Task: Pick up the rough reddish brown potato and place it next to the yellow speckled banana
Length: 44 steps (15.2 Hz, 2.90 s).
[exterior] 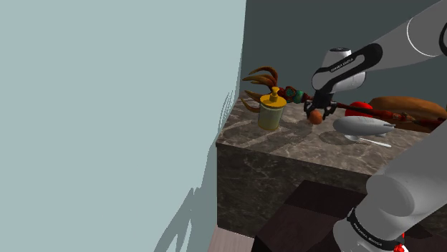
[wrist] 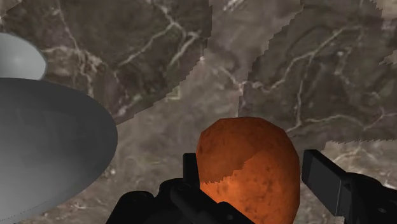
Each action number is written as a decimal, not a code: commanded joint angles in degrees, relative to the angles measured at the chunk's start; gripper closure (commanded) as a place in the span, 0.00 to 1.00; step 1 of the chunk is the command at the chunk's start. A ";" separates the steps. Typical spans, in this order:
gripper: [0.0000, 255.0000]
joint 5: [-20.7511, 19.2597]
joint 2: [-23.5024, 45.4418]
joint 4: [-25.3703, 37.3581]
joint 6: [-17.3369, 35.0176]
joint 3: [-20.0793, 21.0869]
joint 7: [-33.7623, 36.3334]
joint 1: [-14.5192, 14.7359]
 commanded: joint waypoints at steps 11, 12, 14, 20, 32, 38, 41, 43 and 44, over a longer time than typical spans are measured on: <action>1.00 -0.47 -5.47 4.55 -9.95 0.84 -0.04 0.14; 1.00 -0.47 -5.83 5.02 -10.76 0.91 -0.07 0.15; 1.00 -0.47 -6.50 5.98 -12.38 1.05 -0.15 0.18; 1.00 -0.37 -8.17 9.14 -17.18 1.47 -0.44 0.28; 1.00 0.07 -10.02 16.70 -26.53 2.22 -1.20 0.55; 1.00 0.36 -10.23 21.10 -31.13 2.52 -1.67 0.70; 1.00 0.52 -10.16 23.47 -33.41 2.66 -1.93 0.78; 1.00 0.63 -10.05 25.11 -34.94 2.73 -2.11 0.83; 1.00 0.67 -10.00 25.72 -35.50 2.76 -2.18 0.85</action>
